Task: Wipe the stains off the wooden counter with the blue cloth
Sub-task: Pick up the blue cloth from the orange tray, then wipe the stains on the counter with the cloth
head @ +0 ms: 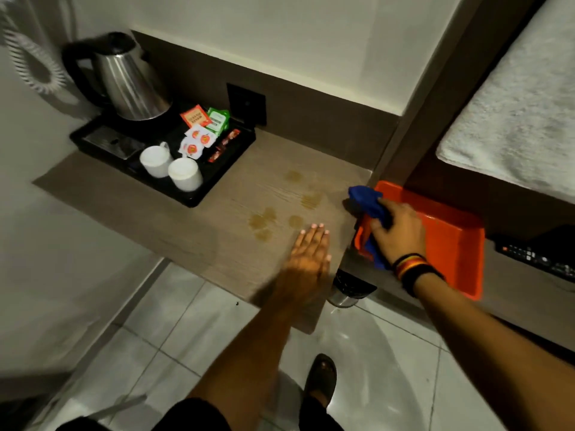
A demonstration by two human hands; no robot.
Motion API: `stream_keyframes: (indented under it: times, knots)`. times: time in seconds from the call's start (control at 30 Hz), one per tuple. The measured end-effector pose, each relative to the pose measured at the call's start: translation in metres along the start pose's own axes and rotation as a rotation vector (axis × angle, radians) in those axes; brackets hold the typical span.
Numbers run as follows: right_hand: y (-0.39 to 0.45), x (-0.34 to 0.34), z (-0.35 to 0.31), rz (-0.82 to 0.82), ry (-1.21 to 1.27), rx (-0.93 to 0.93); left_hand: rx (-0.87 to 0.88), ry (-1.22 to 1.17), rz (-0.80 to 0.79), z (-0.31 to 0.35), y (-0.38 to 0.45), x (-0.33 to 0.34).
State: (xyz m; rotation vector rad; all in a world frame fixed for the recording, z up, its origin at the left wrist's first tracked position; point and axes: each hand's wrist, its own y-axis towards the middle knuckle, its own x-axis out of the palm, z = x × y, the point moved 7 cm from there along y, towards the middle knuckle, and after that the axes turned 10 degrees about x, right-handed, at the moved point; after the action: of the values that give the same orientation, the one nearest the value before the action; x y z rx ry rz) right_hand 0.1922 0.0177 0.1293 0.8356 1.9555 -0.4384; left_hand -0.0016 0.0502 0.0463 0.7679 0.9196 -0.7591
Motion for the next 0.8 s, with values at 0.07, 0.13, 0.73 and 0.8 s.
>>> stream_keyframes:
  times: [0.07,0.13,0.73,0.8]
  knots:
    - [-0.029,0.03,-0.026,-0.135,0.011,-0.021,-0.071,0.043,0.027,-0.027,-0.023,-0.022]
    - [-0.054,0.071,-0.043,-0.344,-0.055,-0.015,-0.201,0.071,-0.001,-0.067,-0.044,-0.039]
    - [0.036,0.166,-0.076,-0.045,0.071,0.104,-0.438,0.011,0.149,-0.189,-0.084,-0.078]
    - [0.04,0.178,-0.093,-0.124,-0.028,-0.01,-0.437,-0.002,0.144,-0.189,-0.084,-0.077]
